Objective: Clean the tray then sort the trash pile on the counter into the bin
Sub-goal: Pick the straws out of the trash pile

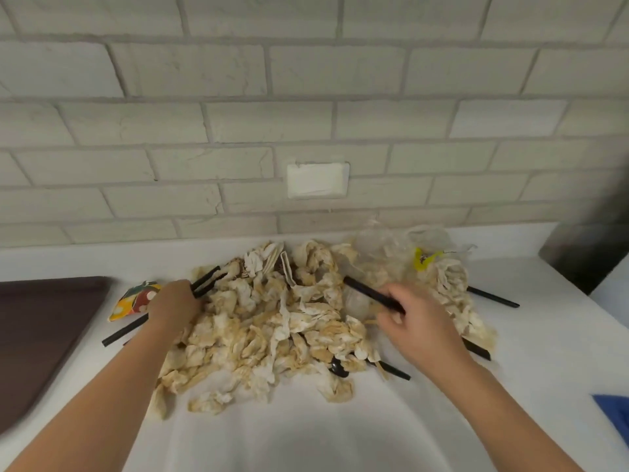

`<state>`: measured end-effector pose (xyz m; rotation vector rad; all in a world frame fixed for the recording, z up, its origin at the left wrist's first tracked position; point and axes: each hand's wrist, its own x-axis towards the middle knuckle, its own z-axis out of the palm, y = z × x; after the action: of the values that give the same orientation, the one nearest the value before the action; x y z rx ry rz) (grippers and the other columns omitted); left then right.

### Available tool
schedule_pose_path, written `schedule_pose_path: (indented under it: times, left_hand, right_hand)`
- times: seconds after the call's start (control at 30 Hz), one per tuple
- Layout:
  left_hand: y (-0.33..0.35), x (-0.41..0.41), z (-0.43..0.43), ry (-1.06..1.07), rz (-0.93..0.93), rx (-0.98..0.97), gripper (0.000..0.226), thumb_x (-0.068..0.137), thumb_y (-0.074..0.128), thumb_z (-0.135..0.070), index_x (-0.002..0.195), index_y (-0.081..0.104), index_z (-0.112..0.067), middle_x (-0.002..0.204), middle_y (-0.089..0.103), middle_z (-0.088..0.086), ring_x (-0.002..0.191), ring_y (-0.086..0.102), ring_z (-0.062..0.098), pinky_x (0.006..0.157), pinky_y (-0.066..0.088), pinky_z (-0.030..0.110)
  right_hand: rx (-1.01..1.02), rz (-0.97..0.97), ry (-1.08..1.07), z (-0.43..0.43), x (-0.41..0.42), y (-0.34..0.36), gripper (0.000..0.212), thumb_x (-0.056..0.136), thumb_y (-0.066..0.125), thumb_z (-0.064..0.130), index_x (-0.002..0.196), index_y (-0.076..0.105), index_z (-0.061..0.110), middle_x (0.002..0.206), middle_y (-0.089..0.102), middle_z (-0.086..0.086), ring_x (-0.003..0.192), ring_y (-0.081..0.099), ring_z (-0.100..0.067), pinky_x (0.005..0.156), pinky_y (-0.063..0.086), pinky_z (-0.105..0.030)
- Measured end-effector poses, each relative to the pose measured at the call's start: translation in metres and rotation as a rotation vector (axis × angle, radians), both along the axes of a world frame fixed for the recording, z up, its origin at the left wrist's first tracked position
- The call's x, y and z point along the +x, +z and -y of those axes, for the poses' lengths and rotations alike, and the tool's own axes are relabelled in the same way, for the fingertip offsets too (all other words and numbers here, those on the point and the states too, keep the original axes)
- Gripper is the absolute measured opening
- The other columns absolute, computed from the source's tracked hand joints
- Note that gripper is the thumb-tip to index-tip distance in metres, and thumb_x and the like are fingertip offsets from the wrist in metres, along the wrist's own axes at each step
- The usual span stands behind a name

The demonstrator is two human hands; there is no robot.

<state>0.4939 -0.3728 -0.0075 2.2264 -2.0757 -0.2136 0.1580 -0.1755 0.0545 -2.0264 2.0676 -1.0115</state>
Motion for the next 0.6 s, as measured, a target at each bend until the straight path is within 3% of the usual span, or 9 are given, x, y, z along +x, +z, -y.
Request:
schedule_pose_path:
  times: [0.07, 0.17, 0.33, 0.5, 0.6]
  left_hand:
    - [0.005, -0.004, 0.0, -0.009, 0.0, -0.021, 0.023, 0.092, 0.054, -0.031, 0.097, 0.06, -0.009, 0.078, 0.055, 0.002, 0.072, 0.054, 0.022, 0.062, 0.045, 0.032]
    - [0.016, -0.006, -0.003, -0.034, 0.037, -0.082, 0.018, 0.086, 0.06, -0.028, 0.095, 0.06, -0.012, 0.081, 0.055, 0.003, 0.074, 0.053, 0.023, 0.062, 0.044, 0.031]
    - [0.044, -0.009, -0.015, -0.065, 0.112, -0.17, 0.022, 0.09, 0.057, -0.031, 0.097, 0.063, -0.011, 0.072, 0.051, 0.001, 0.07, 0.055, 0.023, 0.057, 0.044, 0.028]
    - [0.079, -0.025, -0.044, -0.109, 0.025, -0.241, 0.019, 0.091, 0.056, -0.03, 0.096, 0.061, -0.013, 0.072, 0.054, 0.004, 0.061, 0.055, 0.021, 0.047, 0.038, 0.025]
    - [0.097, -0.04, -0.065, -0.146, -0.066, -0.274, 0.02, 0.091, 0.057, -0.03, 0.083, 0.059, -0.012, 0.067, 0.053, 0.007, 0.055, 0.052, 0.022, 0.045, 0.033, 0.025]
  right_hand:
    - [0.36, -0.19, -0.086, -0.007, -0.007, -0.029, 0.027, 0.092, 0.051, 0.032, 0.114, 0.061, 0.019, 0.094, 0.051, 0.008, 0.084, 0.055, -0.01, 0.062, 0.038, -0.016]
    - [0.618, -0.154, -0.076, -0.012, -0.012, -0.058, 0.031, 0.092, 0.053, 0.031, 0.121, 0.058, 0.022, 0.111, 0.057, 0.002, 0.101, 0.057, -0.017, 0.079, 0.044, -0.025]
    - [0.639, -0.015, -0.08, -0.008, -0.016, -0.064, 0.011, 0.086, 0.057, 0.018, 0.084, 0.061, 0.027, 0.084, 0.061, 0.003, 0.081, 0.06, -0.017, 0.066, 0.042, -0.025]
    - [0.676, 0.013, 0.01, -0.017, -0.02, -0.07, 0.016, 0.092, 0.051, 0.019, 0.086, 0.063, 0.027, 0.079, 0.06, 0.003, 0.076, 0.06, -0.018, 0.061, 0.042, -0.022]
    - [0.647, 0.031, 0.079, -0.023, -0.023, -0.072, 0.014, 0.091, 0.05, 0.02, 0.088, 0.061, 0.028, 0.085, 0.057, 0.001, 0.072, 0.056, -0.017, 0.057, 0.038, -0.019]
